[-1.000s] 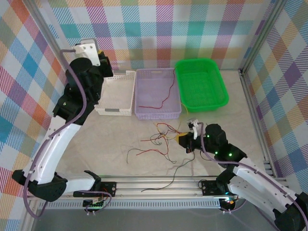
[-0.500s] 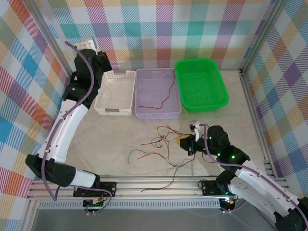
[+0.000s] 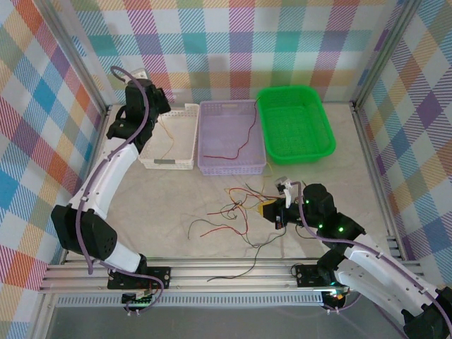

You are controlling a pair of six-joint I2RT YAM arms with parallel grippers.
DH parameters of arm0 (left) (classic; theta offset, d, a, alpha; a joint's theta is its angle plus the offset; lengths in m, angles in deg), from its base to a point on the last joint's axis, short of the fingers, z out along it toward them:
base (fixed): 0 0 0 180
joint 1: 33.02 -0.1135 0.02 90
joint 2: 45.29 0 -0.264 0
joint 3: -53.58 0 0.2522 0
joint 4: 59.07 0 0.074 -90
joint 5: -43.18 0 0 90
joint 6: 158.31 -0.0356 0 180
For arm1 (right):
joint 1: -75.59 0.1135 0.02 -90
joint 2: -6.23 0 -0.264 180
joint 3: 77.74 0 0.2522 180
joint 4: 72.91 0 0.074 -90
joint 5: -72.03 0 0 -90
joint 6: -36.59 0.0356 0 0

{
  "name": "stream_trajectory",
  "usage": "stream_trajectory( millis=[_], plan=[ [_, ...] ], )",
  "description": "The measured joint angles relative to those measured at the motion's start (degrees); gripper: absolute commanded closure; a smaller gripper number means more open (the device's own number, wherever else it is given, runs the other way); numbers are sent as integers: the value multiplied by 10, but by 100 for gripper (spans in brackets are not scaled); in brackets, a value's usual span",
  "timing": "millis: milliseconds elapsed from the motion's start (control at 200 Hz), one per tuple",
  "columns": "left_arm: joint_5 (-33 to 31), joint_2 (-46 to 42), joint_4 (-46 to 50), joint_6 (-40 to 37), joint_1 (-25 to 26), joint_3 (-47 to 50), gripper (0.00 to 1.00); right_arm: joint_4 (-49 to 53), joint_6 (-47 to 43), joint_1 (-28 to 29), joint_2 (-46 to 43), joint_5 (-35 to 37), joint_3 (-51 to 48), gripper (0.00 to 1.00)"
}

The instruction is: Untangle the cables

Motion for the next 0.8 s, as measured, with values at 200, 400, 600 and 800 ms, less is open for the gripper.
stream_trajectory(
  millis=[200,400,600,800],
  plan=[
    [16,1,-1,7,0,-70,100,-8,7,0,4,-3,-6,100],
    [29,-12,-14,10,0,-85,100,-9,9,1,9,-5,-6,100],
    [32,-12,-19,9,0,-84,100,-12,10,2,12,-5,-6,100],
    [31,-12,-45,7,0,-60,100,-14,12,2,18,-6,-6,100]
  ],
)
